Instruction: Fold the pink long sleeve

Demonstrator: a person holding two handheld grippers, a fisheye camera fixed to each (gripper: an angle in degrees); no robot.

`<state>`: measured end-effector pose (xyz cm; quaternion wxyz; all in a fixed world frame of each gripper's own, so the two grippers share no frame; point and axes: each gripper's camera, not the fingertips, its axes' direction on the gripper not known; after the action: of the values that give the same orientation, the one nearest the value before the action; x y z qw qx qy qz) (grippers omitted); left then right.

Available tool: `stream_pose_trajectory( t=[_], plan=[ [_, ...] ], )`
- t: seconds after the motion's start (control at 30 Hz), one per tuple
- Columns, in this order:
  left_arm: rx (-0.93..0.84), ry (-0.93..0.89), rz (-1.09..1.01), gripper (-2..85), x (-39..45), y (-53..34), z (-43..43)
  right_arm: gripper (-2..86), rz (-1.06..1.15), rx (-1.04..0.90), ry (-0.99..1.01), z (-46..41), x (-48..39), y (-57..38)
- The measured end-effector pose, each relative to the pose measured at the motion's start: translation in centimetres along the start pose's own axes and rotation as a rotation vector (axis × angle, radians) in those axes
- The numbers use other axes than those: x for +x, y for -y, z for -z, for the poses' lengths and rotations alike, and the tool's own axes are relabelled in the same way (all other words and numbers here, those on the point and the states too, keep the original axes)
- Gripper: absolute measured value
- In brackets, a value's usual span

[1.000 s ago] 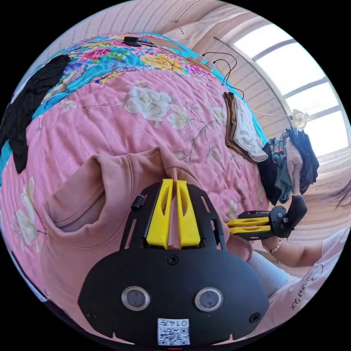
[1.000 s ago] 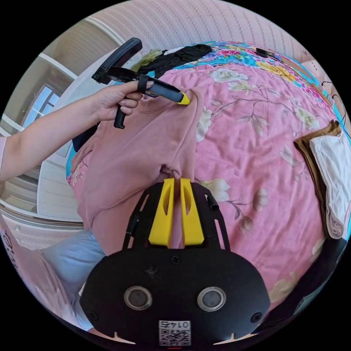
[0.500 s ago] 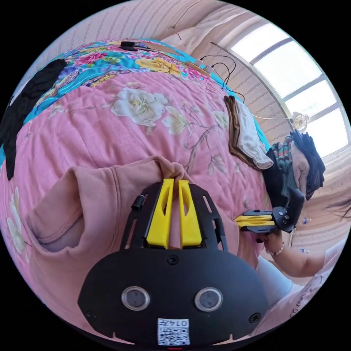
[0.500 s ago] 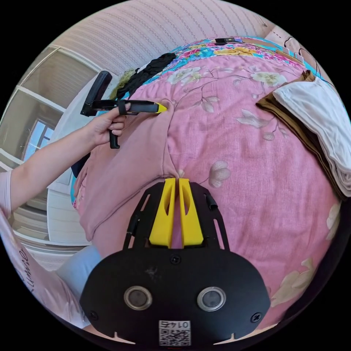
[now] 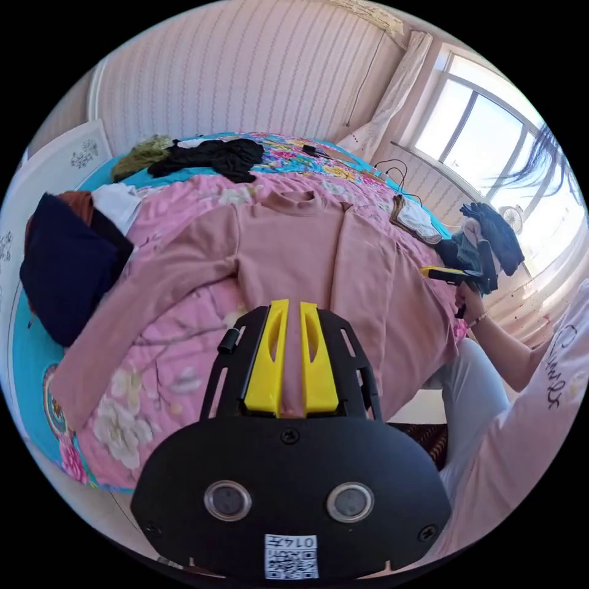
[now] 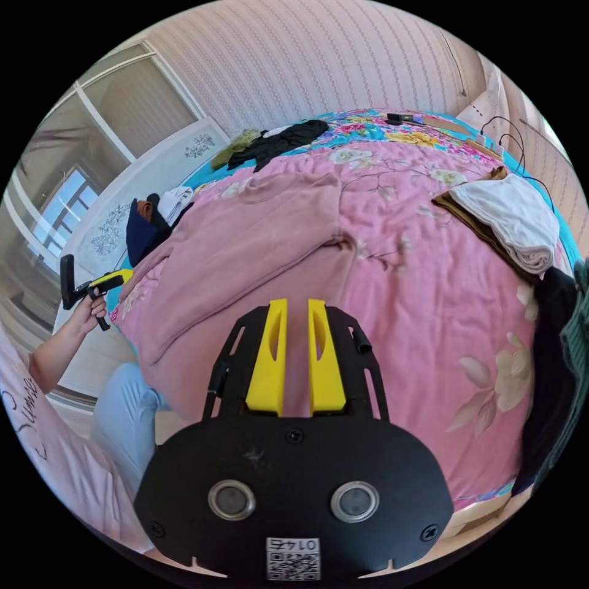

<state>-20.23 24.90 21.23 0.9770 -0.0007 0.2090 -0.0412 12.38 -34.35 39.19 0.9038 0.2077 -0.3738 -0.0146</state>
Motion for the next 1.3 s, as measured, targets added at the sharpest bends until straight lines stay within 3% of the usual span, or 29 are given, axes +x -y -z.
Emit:
stream_pose_trajectory(
  t=[0.13, 0.27, 0.4, 0.67, 0.87, 1.03, 1.3],
  plan=[
    [0.193, 0.038, 0.111, 4.2, 1.6, -12.9, 10.8, 3.3, 0.127, 0.008, 0.024, -0.6, -7.6, -5.9],
    [0.344, 0.165, 0.203, 4.1, 2.8, -20.2, 20.2, 3.5, 0.338, -0.135, -0.043, -2.3, -15.9, -9.9],
    [0.429, 0.191, 0.315, 5.0, 1.0, -24.8, 25.4, 11.5, 0.490, -0.155, 0.043, -3.2, -21.7, -11.1],
    [0.472, 0.382, 0.659, 12.7, -7.0, -33.1, 31.1, 13.7, 0.860, -0.228, 0.163, -9.0, -34.6, -7.8],
    [0.522, 0.302, 0.733, 12.5, -14.9, -33.2, 32.1, 13.9, 0.998, -0.265, 0.233, -15.1, -43.0, -3.2],
    [0.500, 0.337, 0.742, 13.1, -20.6, -30.0, 31.0, 14.7, 1.060, -0.273, 0.254, -20.4, -50.1, 1.2],
    [0.351, 0.295, 0.744, 5.5, -25.9, -26.9, 28.1, 15.1, 1.055, -0.390, 0.339, -30.0, -61.4, 6.6]
  ],
)
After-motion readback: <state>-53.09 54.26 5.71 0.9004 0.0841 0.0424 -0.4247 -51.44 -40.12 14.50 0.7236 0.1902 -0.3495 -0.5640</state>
